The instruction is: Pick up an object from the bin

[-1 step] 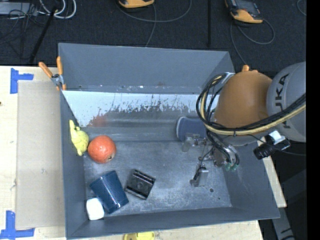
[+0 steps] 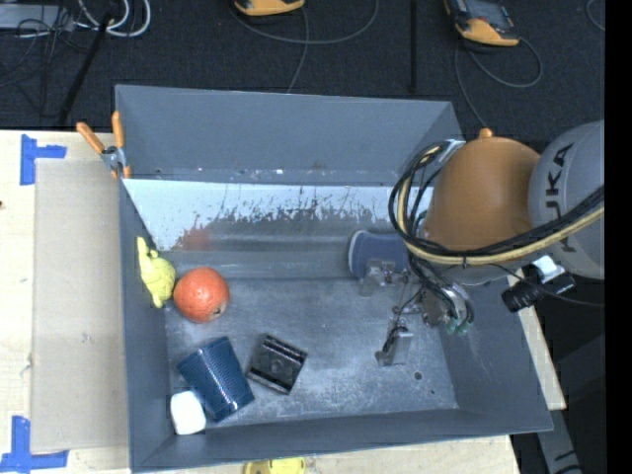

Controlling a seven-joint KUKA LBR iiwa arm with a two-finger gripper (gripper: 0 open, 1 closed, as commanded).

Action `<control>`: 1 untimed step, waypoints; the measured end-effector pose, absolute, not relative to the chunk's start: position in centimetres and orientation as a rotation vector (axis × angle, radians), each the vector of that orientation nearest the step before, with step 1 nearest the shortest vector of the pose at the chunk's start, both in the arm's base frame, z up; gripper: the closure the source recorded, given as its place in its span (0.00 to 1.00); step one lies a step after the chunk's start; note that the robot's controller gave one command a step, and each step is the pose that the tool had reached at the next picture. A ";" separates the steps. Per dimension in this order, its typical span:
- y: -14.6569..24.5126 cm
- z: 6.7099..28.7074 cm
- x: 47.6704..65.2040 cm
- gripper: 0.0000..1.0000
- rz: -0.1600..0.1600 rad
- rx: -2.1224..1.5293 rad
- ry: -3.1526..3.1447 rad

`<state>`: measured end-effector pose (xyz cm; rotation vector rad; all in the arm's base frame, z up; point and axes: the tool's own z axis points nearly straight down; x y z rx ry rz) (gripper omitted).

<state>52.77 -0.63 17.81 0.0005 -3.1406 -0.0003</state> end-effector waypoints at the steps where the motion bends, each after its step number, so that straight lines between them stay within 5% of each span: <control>1: 1.2 14.4 52.7 0.00 0.002 0.087 -3.147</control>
Offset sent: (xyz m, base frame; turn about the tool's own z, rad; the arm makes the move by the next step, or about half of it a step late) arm -0.0243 0.0491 -0.1081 -0.1957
